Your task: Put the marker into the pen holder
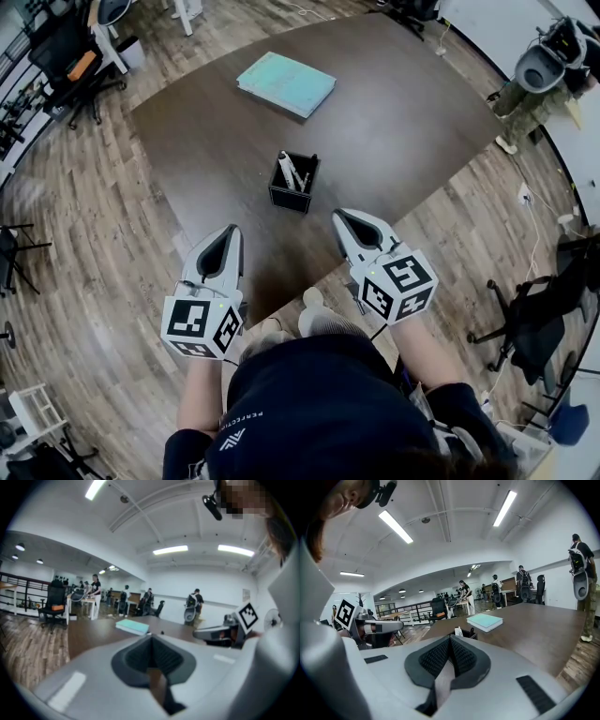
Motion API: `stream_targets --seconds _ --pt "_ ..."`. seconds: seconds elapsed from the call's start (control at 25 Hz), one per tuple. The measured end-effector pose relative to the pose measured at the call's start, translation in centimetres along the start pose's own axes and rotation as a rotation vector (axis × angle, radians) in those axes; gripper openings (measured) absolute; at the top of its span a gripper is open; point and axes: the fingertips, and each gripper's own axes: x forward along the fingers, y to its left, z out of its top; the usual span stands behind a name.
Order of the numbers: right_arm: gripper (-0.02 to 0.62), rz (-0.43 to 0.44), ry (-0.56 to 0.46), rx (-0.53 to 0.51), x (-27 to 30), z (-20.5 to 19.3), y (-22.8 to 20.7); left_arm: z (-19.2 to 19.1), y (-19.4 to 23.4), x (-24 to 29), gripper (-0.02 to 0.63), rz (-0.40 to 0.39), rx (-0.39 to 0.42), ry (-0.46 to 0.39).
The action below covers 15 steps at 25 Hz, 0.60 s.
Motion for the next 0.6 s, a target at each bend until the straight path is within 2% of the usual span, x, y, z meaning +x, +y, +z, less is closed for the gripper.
stream_targets --seconds 0.6 --pt "0.002 0.012 0.007 0.0 0.92 0.53 0.2 0.52 0.87 0.49 0.006 -0.006 0.002 -0.004"
